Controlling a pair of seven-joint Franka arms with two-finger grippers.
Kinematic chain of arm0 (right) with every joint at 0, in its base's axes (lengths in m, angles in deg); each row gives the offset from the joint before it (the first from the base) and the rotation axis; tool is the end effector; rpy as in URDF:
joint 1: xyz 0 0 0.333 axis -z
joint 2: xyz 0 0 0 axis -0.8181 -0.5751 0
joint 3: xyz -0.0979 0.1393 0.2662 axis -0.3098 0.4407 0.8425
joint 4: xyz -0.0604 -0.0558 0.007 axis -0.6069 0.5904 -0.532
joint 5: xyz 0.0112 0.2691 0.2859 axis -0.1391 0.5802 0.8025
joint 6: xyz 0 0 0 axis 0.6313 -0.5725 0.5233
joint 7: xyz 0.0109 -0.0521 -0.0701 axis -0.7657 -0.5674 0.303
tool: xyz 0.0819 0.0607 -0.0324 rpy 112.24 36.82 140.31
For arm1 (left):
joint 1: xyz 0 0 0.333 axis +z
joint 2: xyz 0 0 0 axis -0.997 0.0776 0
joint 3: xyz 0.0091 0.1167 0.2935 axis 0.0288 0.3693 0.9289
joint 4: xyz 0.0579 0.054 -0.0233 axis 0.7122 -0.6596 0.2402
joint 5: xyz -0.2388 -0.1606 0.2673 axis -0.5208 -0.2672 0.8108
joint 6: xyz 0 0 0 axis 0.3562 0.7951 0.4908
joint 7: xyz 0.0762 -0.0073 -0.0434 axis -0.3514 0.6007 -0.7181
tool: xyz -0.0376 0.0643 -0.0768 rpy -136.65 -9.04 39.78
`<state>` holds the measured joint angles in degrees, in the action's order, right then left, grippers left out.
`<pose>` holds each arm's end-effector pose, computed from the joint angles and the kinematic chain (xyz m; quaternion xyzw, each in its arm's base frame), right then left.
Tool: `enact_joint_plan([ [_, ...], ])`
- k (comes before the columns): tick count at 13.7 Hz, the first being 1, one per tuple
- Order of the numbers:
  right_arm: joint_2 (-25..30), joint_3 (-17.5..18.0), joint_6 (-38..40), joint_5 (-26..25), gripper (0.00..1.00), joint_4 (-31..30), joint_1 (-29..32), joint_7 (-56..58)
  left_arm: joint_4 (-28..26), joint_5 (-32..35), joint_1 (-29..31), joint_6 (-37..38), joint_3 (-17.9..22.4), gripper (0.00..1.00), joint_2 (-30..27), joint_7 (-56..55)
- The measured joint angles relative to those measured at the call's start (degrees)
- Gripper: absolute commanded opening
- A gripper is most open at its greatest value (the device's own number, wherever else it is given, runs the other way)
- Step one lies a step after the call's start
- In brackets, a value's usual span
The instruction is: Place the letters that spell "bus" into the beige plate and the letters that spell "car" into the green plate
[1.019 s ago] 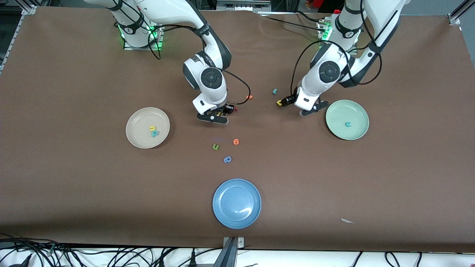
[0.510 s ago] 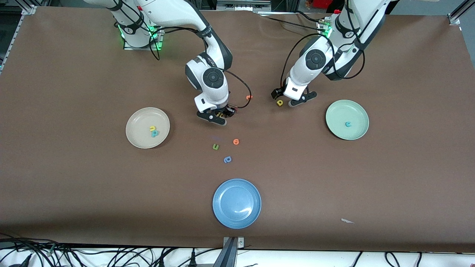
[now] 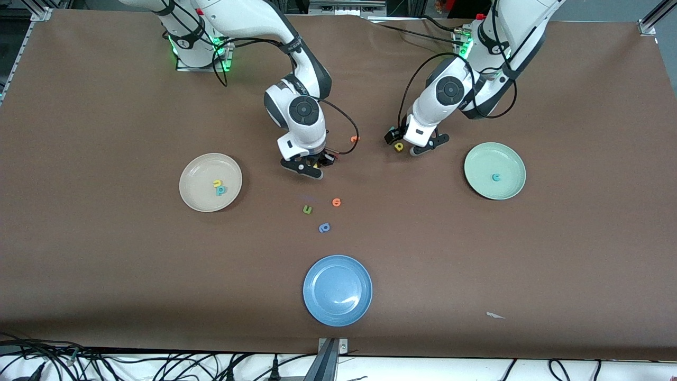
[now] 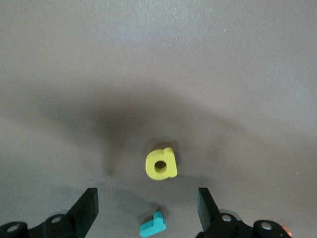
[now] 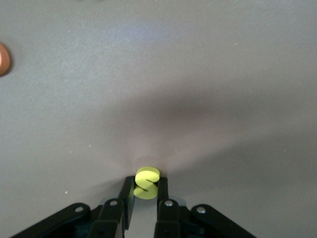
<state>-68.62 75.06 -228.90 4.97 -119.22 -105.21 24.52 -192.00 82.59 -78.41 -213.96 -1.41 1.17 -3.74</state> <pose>0.4524 0.4477 0.1777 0.9852 -0.1704 -0.0160 0.0098 0.3761 -0.2894 0.1767 0.9622 0.2410 -0.0991 0.0794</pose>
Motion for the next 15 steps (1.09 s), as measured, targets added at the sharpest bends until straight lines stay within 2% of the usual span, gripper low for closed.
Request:
enact_joint_plan([
  [3,1.8,-4.7,5.3,-0.2,0.08,0.2,-0.1,7.3,0.8,0.5,-0.9,0.0,1.7,0.84,1.0,0.0],
  [5,4.4,-9.0,10.9,-0.2,0.08,0.2,0.0,15.8,1.5,1.0,-3.9,0.0,5.0,0.84,1.2,0.1],
  [8,7.2,-14.9,14.7,-0.2,0.08,-0.5,0.1,27.2,2.1,1.0,-9.0,0.0,9.0,0.84,1.4,0.0],
  [11,8.2,-20.7,15.1,0.0,0.11,-4.4,0.2,39.7,2.6,1.0,-10.2,0.1,9.7,0.75,1.4,0.0],
  [12,8.2,-22.6,14.8,0.2,0.17,-5.9,0.3,43.9,2.9,1.0,-10.3,0.1,9.7,0.71,1.4,0.0],
  [14,8.2,-24.3,14.5,1.0,0.66,-7.5,1.1,48.6,3.3,1.0,-10.5,0.1,9.7,0.62,1.4,-0.1],
  [15,8.2,-24.4,14.5,1.0,1.0,-7.8,1.6,49.6,3.4,1.0,-10.5,0.2,9.7,0.6,1.4,-0.2],
])
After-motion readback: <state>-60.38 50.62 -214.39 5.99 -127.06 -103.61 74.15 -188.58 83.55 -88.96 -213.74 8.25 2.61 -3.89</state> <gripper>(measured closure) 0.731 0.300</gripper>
